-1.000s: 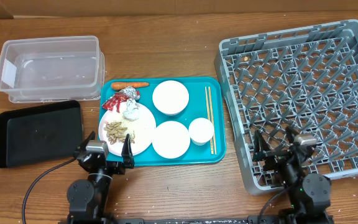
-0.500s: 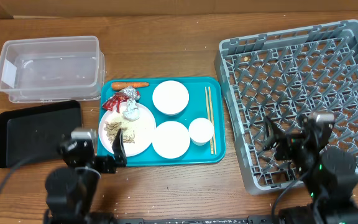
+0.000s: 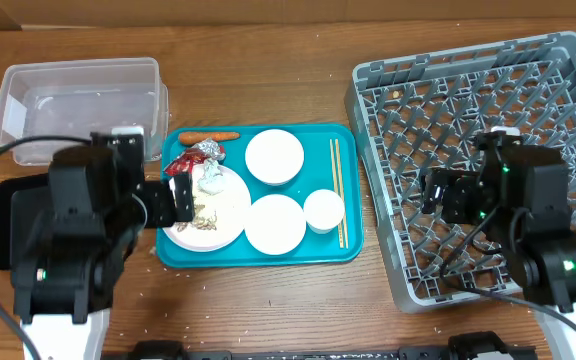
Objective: Sort waste into correct bins and load items into the dishwasher
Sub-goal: 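Reach the left gripper toward the red wrapper on the plate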
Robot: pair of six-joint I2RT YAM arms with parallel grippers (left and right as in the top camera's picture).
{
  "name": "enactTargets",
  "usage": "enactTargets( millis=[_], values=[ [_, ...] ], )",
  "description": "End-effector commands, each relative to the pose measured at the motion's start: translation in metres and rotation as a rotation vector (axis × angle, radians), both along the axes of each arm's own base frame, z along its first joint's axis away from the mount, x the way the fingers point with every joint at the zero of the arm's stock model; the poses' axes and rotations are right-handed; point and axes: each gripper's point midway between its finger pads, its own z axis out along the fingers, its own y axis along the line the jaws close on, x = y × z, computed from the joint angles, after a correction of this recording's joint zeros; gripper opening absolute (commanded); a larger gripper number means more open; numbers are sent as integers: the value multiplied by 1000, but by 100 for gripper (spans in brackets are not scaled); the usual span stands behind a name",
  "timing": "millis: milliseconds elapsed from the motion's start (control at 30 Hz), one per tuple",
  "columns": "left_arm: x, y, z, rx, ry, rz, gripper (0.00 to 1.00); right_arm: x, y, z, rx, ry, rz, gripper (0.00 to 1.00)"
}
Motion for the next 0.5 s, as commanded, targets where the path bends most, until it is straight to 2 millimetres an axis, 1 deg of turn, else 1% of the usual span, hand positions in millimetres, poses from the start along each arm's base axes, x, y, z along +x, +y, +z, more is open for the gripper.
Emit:
enactTargets(
  millis=[0, 233, 367, 467],
  values=[
    [10, 0, -10, 0, 53, 5, 100, 2, 3, 7, 5, -4, 5, 100],
    [35, -2, -41, -52, 155, 62, 100, 1, 2, 5, 4, 2, 5, 100],
    [49, -3, -61, -114, 217, 138, 100, 1, 2, 5, 4, 2, 5, 100],
    [61, -13, -77, -193, 265, 157, 100, 1, 3, 6, 4, 2, 5, 100]
  ],
)
